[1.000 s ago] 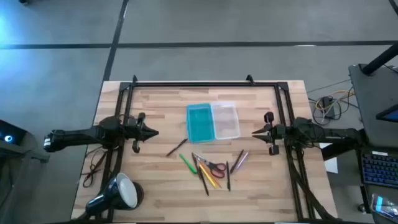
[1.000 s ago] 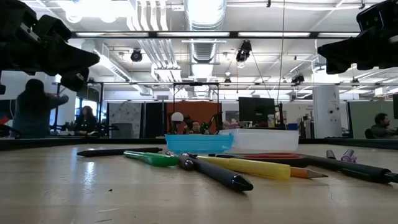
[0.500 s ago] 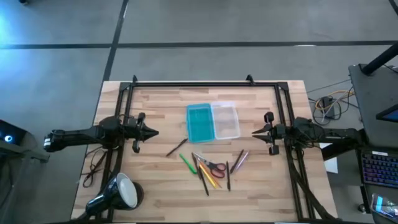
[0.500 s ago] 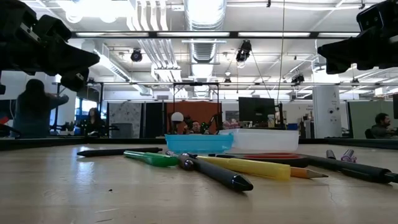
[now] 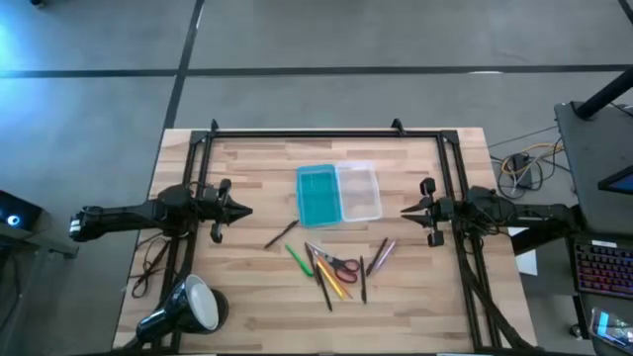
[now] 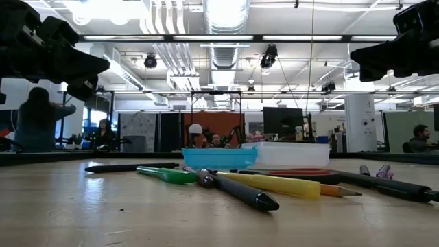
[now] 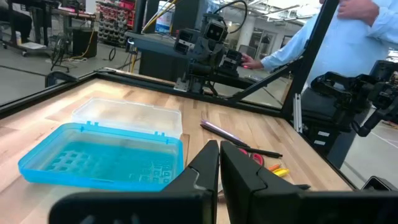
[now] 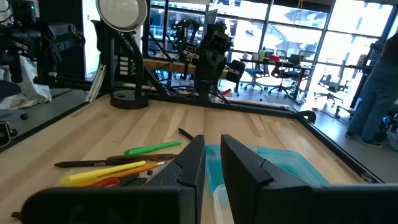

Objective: Pick & place school supplies into a supply box

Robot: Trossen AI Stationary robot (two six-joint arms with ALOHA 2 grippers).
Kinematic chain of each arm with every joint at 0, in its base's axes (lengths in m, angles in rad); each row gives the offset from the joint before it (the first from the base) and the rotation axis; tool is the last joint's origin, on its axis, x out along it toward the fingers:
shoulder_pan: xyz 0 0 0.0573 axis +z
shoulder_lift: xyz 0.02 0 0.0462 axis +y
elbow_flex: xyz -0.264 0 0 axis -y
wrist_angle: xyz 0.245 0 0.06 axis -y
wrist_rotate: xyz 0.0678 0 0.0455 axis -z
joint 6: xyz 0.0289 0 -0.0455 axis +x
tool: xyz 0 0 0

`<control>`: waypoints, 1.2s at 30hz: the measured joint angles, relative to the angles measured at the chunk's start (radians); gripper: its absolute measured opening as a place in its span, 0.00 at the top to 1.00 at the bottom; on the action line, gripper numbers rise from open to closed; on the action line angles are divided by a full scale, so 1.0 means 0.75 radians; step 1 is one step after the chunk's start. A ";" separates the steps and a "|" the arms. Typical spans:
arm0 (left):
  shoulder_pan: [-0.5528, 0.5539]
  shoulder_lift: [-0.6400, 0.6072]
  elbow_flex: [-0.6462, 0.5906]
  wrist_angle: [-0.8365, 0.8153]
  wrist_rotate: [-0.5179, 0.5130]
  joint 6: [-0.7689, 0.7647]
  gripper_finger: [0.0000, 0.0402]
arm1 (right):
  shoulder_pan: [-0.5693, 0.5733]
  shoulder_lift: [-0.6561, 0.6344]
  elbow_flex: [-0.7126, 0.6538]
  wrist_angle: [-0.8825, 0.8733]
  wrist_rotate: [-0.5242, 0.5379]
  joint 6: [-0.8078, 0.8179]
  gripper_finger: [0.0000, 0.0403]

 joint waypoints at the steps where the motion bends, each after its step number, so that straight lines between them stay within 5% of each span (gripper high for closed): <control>1: 0.000 0.000 0.000 0.000 0.000 0.000 1.00 | 0.000 0.000 0.000 0.000 0.000 0.000 0.89; 26: 0.000 0.000 0.000 0.000 0.000 0.000 1.00 | 0.000 -0.001 0.000 0.000 0.000 0.000 0.89; 27: 0.000 0.000 0.000 0.000 0.000 0.000 1.00 | 0.001 -0.001 -0.001 0.012 0.049 -0.001 0.89; 32: -0.001 0.000 0.000 -0.001 -0.001 0.000 1.00 | -0.001 0.039 0.000 0.286 0.772 -0.198 0.89; 36: -0.001 0.003 0.000 -0.002 -0.001 0.000 1.00 | -0.004 0.039 0.000 0.460 0.897 0.303 0.89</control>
